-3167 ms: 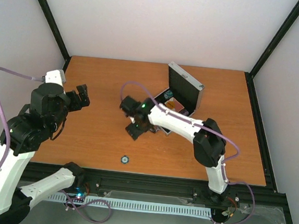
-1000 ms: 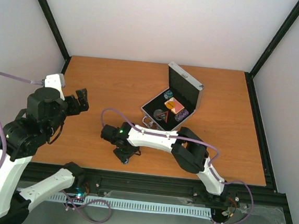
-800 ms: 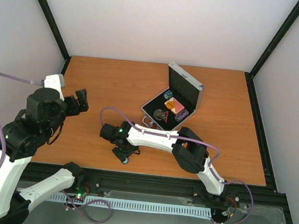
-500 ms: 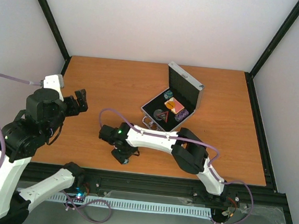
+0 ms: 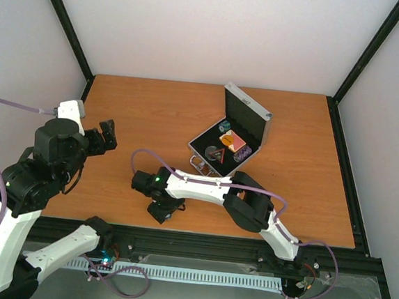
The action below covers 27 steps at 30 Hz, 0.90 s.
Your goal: Pack up texas hold em set
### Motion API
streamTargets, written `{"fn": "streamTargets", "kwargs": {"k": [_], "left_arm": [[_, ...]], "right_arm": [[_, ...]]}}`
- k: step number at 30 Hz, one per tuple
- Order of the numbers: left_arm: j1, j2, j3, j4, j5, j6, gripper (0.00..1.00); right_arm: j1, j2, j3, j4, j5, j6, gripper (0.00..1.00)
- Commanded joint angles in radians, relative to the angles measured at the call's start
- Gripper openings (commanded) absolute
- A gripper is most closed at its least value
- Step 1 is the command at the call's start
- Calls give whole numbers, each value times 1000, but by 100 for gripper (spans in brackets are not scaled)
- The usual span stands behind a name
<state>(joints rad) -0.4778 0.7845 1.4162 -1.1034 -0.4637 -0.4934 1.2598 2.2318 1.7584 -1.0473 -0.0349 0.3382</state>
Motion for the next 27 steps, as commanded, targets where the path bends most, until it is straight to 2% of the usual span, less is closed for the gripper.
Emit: {"fn": "streamTargets", "kwargs": {"k": [1, 5, 7, 9, 16, 20, 21, 25, 27], "left_arm": [[4, -14, 10, -25, -13, 6, 100], [4, -19, 7, -28, -14, -3, 100], [4, -21, 6, -31, -13, -5, 100], [5, -21, 6, -35, -12, -9, 100], [3, -24, 9, -35, -14, -6, 100], [4, -22, 11, -25, -19, -2, 100], [4, -22, 12, -22, -18, -2, 100], [4, -21, 10, -17, -17, -1, 100], [5, -21, 10, -18, -18, 3, 100]], "right_arm": [[9, 13, -37, 24, -15, 8, 68], [11, 11, -51, 26, -19, 10, 54], [14, 12, -57, 24, -19, 12, 42], [18, 9, -62, 26, -16, 15, 36], [20, -8, -47, -11, 73, 32, 29], [16, -19, -18, -37, 126, 28, 30], [16, -20, -9, -42, 137, 28, 33], [16, -31, 30, -60, 161, 21, 54], [16, -40, 72, -79, 161, 11, 68]]}}
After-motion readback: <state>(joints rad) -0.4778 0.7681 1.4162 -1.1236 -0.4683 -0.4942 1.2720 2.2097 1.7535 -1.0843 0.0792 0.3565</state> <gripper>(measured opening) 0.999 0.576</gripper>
